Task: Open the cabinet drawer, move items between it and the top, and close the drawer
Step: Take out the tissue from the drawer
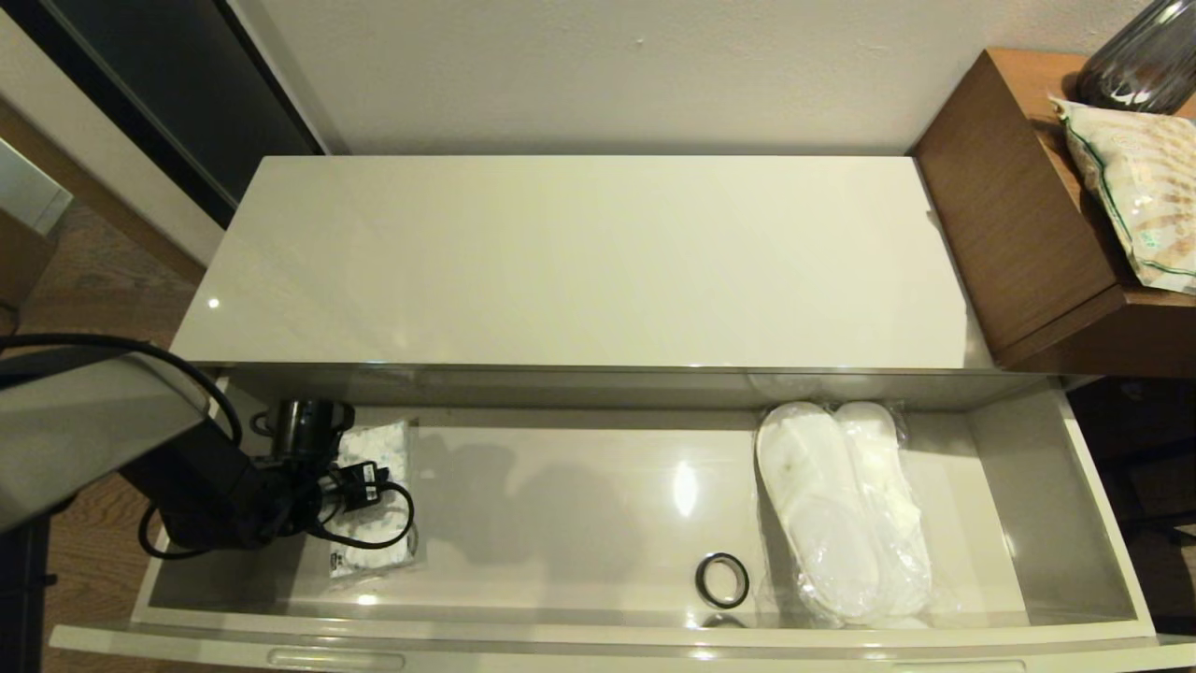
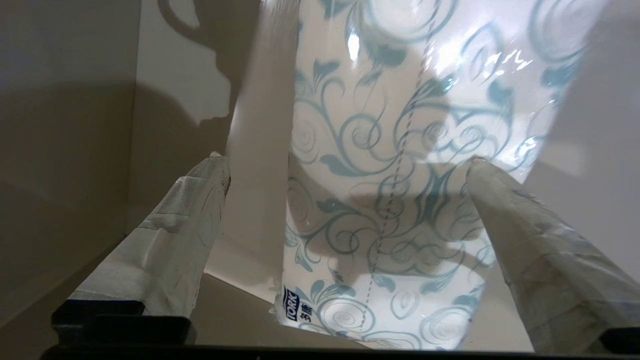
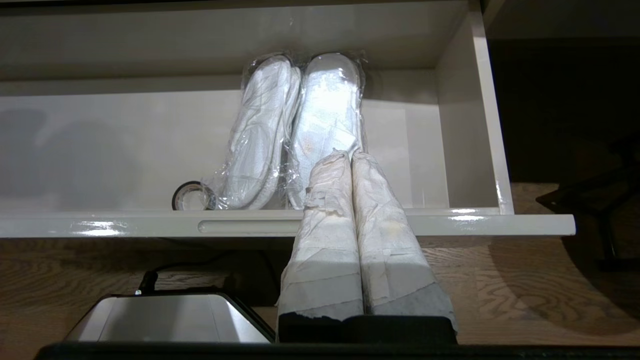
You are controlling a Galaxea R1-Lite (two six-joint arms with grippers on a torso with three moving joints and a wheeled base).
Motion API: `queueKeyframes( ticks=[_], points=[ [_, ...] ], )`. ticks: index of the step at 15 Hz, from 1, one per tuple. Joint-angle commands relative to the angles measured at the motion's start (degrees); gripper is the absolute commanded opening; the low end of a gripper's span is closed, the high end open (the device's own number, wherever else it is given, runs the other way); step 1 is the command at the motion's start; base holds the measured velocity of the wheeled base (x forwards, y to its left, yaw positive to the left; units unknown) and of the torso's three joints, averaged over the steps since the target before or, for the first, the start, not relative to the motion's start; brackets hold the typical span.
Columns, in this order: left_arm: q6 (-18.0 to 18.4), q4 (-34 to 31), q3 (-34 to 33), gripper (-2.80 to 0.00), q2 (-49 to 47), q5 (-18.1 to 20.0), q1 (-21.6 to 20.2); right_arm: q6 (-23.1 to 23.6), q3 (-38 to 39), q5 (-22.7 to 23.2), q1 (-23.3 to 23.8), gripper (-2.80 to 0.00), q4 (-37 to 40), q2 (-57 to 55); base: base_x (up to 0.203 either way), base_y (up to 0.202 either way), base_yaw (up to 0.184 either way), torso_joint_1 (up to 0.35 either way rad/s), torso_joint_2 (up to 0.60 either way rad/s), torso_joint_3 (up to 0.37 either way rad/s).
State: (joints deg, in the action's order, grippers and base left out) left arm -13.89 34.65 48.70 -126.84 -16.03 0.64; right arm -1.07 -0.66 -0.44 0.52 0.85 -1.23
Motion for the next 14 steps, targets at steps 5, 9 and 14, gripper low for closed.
queueKeyframes(
  ticks=[5,9,14],
  points=[
    [-0.27,0.16,0.59,0.0,-3.14,0.64,-1.34,-0.07,0.04,0.0,0.0,-2.8,0.03,0.0,0.0,0.0,0.0,0.0,0.0,0.0],
    [-0.26,0.16,0.69,0.0,-3.91,2.55,-1.34,0.01,0.04,0.0,0.0,-2.8,0.0,0.0,0.0,0.0,0.0,0.0,0.0,0.0],
    [-0.47,0.25,0.23,0.0,-5.96,2.48,-0.14,-0.07,0.04,0.0,0.0,-2.8,0.0,0.0,0.0,0.0,0.0,0.0,0.0,0.0]
  ],
)
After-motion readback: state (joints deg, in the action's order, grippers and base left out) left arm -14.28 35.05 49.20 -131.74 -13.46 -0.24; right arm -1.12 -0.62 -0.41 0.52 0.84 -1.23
